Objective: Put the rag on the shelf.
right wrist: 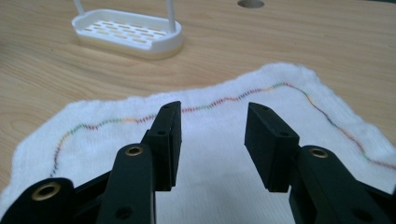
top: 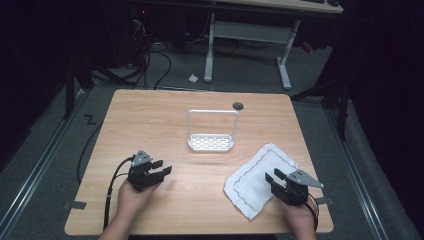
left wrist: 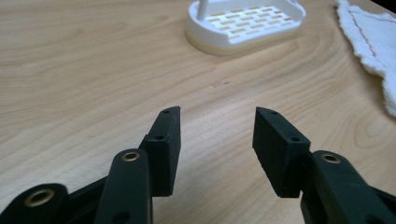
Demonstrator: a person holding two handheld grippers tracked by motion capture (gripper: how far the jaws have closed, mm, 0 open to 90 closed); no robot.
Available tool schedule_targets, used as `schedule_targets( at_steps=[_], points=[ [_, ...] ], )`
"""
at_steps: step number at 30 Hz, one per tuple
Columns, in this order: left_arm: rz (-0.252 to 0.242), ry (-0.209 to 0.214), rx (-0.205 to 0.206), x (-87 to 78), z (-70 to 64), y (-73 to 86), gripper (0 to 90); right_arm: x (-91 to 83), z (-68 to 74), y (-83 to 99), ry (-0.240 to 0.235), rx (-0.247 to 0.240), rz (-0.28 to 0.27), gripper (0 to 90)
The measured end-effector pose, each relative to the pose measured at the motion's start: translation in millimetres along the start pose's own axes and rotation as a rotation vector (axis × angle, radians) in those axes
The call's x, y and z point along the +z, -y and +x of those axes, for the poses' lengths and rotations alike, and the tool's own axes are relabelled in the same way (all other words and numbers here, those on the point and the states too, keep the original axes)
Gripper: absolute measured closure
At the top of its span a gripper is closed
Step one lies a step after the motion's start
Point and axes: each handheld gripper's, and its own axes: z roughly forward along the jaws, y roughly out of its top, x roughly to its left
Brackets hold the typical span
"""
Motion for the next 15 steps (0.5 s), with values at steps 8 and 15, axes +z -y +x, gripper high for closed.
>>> schedule_targets(
  at_steps=[8,15],
  points=[
    [-0.010,0.033,-0.006,1.4,-10.1,-3.2,52.6,-3.7,-10.9,10.6,0.013,0.006,0.046,55.7],
    [0.005,0.047,0.002,7.4,-17.7,-0.6,54.4,-7.9,-18.0,10.6,-0.013,0.038,0.033,59.8]
  ],
)
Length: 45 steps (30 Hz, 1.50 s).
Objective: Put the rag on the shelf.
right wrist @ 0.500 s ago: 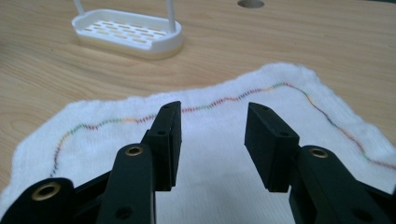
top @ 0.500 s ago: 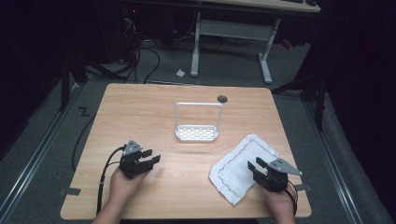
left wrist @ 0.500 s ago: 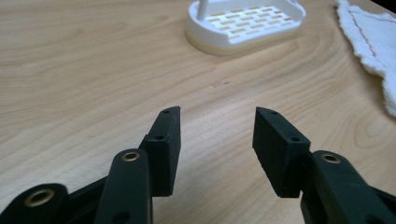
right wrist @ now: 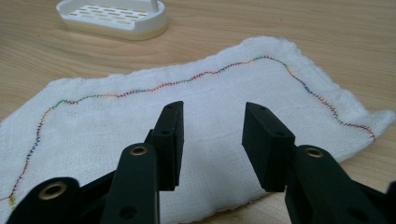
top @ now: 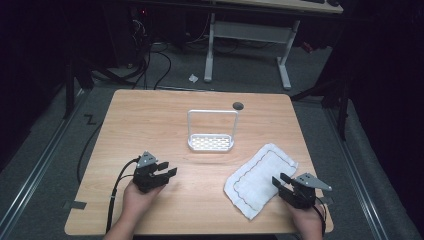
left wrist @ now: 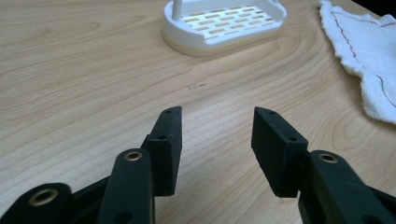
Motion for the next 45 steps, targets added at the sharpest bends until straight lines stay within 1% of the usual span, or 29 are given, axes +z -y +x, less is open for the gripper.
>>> schedule_targets(
  at_steps=[3,5,7,8,9,10,11,12,13,14,15,17,18,20,22,24,25,26,28,29,30,31,32,33,36,38,41,45],
  points=[
    [0.000,0.010,0.004,1.4,-3.3,0.4,55.7,1.4,0.4,-1.0,-0.009,-0.001,0.008,60.9],
    [-0.005,0.036,-0.011,3.3,-5.4,-0.4,58.7,1.6,0.4,-1.6,-0.011,-0.001,0.009,61.7],
    [-0.006,0.075,-0.026,7.2,-8.2,-2.3,66.1,1.2,-0.4,-1.9,-0.007,0.003,0.007,63.5],
    [-0.003,0.097,-0.035,10.5,-11.1,-3.8,70.6,0.7,-1.0,-1.9,-0.005,0.006,0.009,66.0],
    [0.000,0.119,-0.040,14.7,-15.2,-5.8,78.6,0.1,-1.3,-1.8,-0.002,0.012,0.013,69.6],
    [-0.002,0.119,-0.024,18.0,-21.9,-9.0,83.3,-0.3,-2.0,-1.8,0.000,0.016,0.017,73.0],
    [-0.047,0.112,0.013,17.0,-31.7,-13.3,86.8,-0.9,-2.6,-2.1,0.000,0.018,0.022,76.4],
    [-0.047,0.112,0.013,17.0,-31.7,-13.3,88.6,-0.9,-2.6,-2.1,0.000,0.018,0.022,76.4],
    [-0.123,0.124,0.053,11.6,-44.3,-20.9,89.3,-3.1,-3.7,-3.0,0.002,0.021,0.017,77.4],
    [-0.181,0.149,0.070,6.9,-58.9,-33.7,89.3,-3.7,-4.5,-3.0,0.000,0.018,0.014,77.4],
    [-0.192,0.158,0.077,6.3,-65.9,-40.4,88.8,-4.3,-5.2,-2.6,0.001,0.022,0.015,77.4],
    [-0.217,0.151,0.113,7.6,-78.3,-49.6,87.5,-4.2,-6.1,-1.3,-0.002,0.025,0.017,77.2],
    [-0.211,0.155,0.124,11.0,-82.8,-52.5,86.7,-3.9,-6.5,-0.9,-0.004,0.025,0.020,77.2],
    [-0.180,0.171,0.124,23.1,-90.1,-54.0,86.0,-3.8,-6.6,-1.2,-0.005,0.024,0.022,77.2],
    [-0.146,0.185,0.128,38.7,-96.8,-52.0,85.8,-4.2,-7.0,-1.8,-0.002,0.020,0.018,77.2],
    [-0.116,0.185,0.123,55.1,-102.5,-49.4,85.8,-4.9,-7.6,-2.1,0.001,0.024,0.015,77.2],
    [-0.116,0.185,0.123,55.1,-102.5,-49.4,85.9,-5.2,-7.9,-2.1,0.001,0.027,0.014,77.2],
    [-0.089,0.199,0.126,70.4,-109.5,-47.1,85.9,-5.2,-8.3,-2.1,0.001,0.030,0.013,77.2],
    [-0.036,0.213,0.151,86.6,-119.5,-44.7,85.9,-4.8,-8.9,-1.7,0.000,0.032,0.018,77.2],
    [0.000,0.222,0.174,94.9,-125.0,-43.4,86.0,-4.2,-9.3,-1.5,-0.002,0.030,0.021,77.2],
    [0.040,0.218,0.206,102.7,-130.8,-42.1,86.5,-3.8,-9.5,-1.4,-0.002,0.032,0.023,77.1],
    [0.040,0.218,0.206,102.7,-130.8,-42.1,87.1,-3.8,-9.5,-1.4,-0.002,0.032,0.023,77.1],
    [0.095,0.216,0.245,112.4,-138.1,-40.5,87.4,-3.1,-10.2,-1.3,-0.003,0.037,0.027,77.1],
    [0.118,0.209,0.259,117.1,-141.8,-39.4,87.4,-3.1,-10.2,-1.3,-0.003,0.037,0.027,77.1],
    [0.168,0.200,0.273,125.3,-146.0,-36.6,89.0,-2.9,-11.6,-0.7,-0.007,0.043,0.027,76.9],
    [0.171,0.202,0.276,125.5,-146.1,-34.6,89.4,-3.2,-11.8,-0.6,-0.009,0.046,0.029,76.9],
    [0.177,0.208,0.300,120.4,-147.6,-30.8,90.0,-2.1,-11.8,-0.8,-0.014,0.040,0.030,76.9],
    [0.193,0.219,0.332,105.8,-150.6,-21.7,90.0,-1.2,-10.2,-0.9,-0.021,0.037,0.035,76.5]
  ],
)
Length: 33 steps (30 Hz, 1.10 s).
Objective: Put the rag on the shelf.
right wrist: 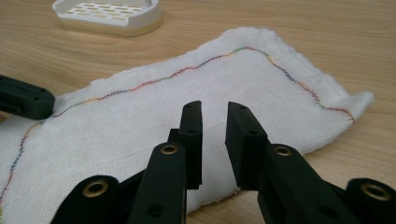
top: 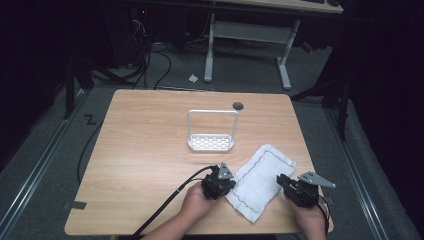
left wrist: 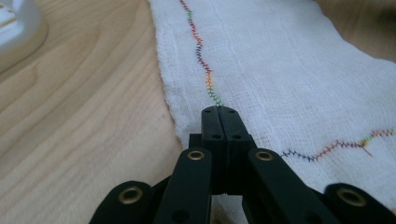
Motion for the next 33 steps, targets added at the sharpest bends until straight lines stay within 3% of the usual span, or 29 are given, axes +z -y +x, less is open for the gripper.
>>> schedule_targets(
  at_steps=[8,11,13,16,17,21,22,26,33],
  points=[
    [0.002,0.055,0.029,-31.3,-29.4,33.0,90.0,0.1,1.0,-0.4,0.000,0.001,0.000,76.5],
    [0.018,0.077,0.020,-37.3,-33.6,36.1,89.9,0.9,2.8,-0.9,0.000,-0.006,0.002,76.5],
    [-0.011,0.084,0.013,-38.8,-29.3,31.2,88.2,1.7,3.8,-1.3,-0.002,-0.014,0.001,76.5],
    [-0.070,0.062,-0.057,-34.1,-14.2,13.9,83.3,2.0,4.2,-0.8,-0.001,-0.012,0.005,76.5],
    [-0.073,0.055,-0.057,-28.7,-10.2,6.8,83.3,2.0,4.2,-0.8,-0.001,-0.012,0.005,76.5],
    [-0.003,0.034,-0.041,0.2,0.5,-9.4,86.6,2.9,3.0,0.3,-0.003,-0.007,0.011,76.5],
    [0.019,0.030,-0.031,4.8,1.2,-9.2,87.8,2.5,2.8,0.6,-0.004,-0.005,0.009,76.5],
    [0.006,0.035,-0.023,1.0,0.4,-0.7,89.8,1.0,2.3,2.2,-0.010,-0.009,0.010,76.6],
    [0.003,0.020,-0.018,-33.2,-0.1,31.0,90.0,3.7,11.1,0.3,-0.032,-0.036,0.011,76.7]
  ],
)
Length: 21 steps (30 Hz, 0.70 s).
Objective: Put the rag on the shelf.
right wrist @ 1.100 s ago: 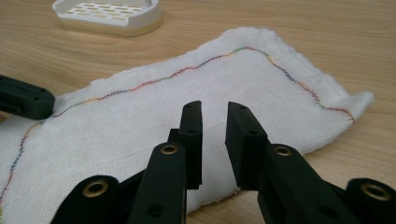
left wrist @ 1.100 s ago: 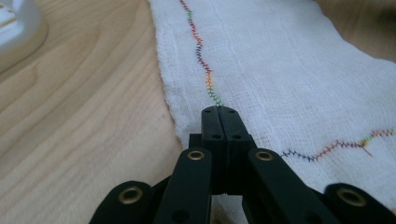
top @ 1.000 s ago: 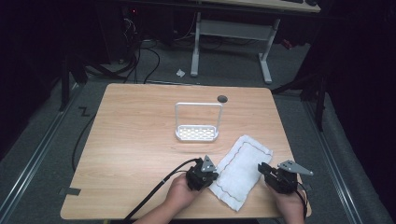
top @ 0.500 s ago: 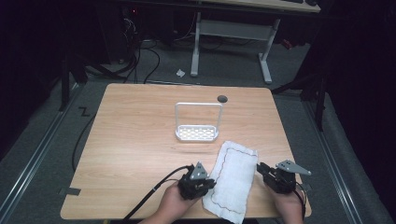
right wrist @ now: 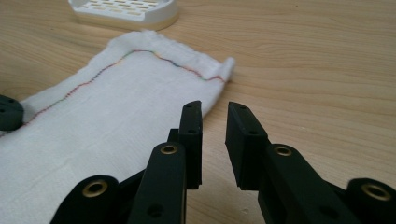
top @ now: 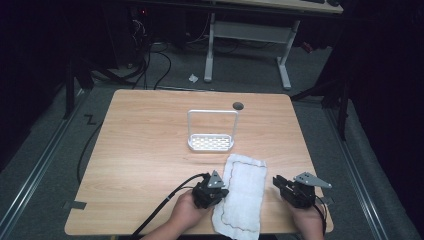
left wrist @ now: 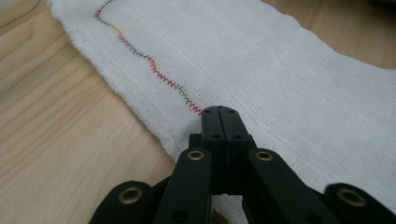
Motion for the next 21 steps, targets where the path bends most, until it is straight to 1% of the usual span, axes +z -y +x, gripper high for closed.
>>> schedule_targets(
  at_steps=[2,3,4,6,9,10,11,12,14,16,17,18,19,20,21],
  points=[
    [0.003,-0.010,-0.014,-13.5,2.9,11.5,90.0,1.5,4.8,-0.6,-0.007,-0.016,0.004,76.8],
    [0.005,-0.015,-0.022,-20.5,4.9,17.3,90.0,4.6,10.7,-1.1,-0.021,-0.031,0.013,76.8],
    [0.005,-0.022,-0.035,-27.6,7.1,23.3,90.0,4.6,10.7,-1.1,-0.021,-0.031,0.013,76.8],
    [-0.001,-0.032,-0.065,-41.3,11.1,35.7,90.0,9.8,19.4,-1.4,-0.044,-0.049,0.032,76.7],
    [-0.009,-0.041,-0.107,-58.2,12.7,51.8,90.0,18.7,37.1,-4.3,-0.094,-0.073,0.058,76.0],
    [-0.007,-0.038,-0.117,-62.3,12.1,55.4,90.0,25.2,52.3,-7.7,-0.132,-0.096,0.073,74.4],
    [-0.006,-0.032,-0.131,-65.4,10.7,58.4,90.0,25.2,52.3,-7.7,-0.132,-0.096,0.073,74.4],
    [-0.007,-0.025,-0.140,-67.8,9.1,61.0,90.0,29.3,60.2,-9.8,-0.156,-0.102,0.080,72.9],
    [-0.019,-0.020,-0.133,-70.3,5.0,65.4,89.9,37.5,76.9,-13.5,-0.191,-0.141,0.106,69.1],
    [-0.028,0.002,-0.149,-71.3,5.7,65.8,87.6,45.0,92.2,-15.9,-0.222,-0.168,0.117,66.0],
    [-0.041,0.012,-0.155,-71.9,7.4,64.9,86.4,48.8,98.9,-16.9,-0.229,-0.186,0.121,65.8],
    [-0.063,0.007,-0.157,-73.5,9.6,63.5,84.4,52.7,104.4,-18.3,-0.231,-0.207,0.129,65.6],
    [-0.086,-0.001,-0.164,-75.9,13.0,61.6,81.8,60.8,111.0,-21.1,-0.226,-0.233,0.145,66.3],
    [-0.112,-0.008,-0.181,-78.4,17.5,59.2,81.8,60.8,111.0,-21.1,-0.226,-0.233,0.145,66.3],
    [-0.141,-0.015,-0.204,-80.5,23.2,56.6,79.1,65.4,112.1,-22.3,-0.221,-0.238,0.163,67.1]
  ],
)
